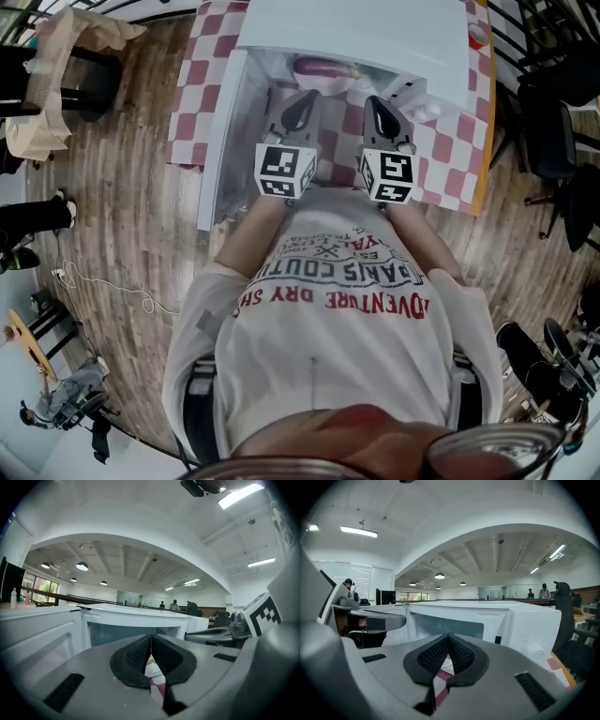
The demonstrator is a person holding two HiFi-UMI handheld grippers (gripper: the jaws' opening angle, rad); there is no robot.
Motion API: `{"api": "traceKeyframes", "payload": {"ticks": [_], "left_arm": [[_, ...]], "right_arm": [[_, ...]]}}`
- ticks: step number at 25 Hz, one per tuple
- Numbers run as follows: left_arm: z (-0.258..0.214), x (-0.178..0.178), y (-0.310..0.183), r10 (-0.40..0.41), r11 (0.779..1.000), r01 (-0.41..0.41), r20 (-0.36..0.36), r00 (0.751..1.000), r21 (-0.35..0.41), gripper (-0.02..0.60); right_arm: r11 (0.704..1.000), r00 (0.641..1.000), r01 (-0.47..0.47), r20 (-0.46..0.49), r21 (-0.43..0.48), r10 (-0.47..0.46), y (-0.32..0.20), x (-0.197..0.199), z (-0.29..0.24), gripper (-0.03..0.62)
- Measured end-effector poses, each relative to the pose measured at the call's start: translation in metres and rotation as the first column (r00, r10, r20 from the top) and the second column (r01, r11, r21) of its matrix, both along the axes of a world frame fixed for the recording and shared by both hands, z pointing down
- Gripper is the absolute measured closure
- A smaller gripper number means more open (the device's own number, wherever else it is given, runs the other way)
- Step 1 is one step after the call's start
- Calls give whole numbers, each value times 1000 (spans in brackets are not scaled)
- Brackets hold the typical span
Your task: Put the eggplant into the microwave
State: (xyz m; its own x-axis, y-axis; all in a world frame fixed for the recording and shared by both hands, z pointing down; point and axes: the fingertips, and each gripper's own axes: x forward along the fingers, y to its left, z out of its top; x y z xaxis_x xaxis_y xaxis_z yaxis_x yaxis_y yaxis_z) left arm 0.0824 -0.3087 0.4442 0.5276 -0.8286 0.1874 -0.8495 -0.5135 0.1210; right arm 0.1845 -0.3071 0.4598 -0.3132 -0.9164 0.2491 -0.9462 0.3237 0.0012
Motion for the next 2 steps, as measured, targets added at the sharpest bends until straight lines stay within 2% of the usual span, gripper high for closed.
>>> {"api": "traceKeyframes", "payload": {"ticks": [2], "left_arm": [[3, 1, 0, -2, 1000, 2, 0, 1000, -7, 557]], "right_arm": [[1000, 1000, 3, -2, -3, -3, -1, 1, 2, 569]]}}
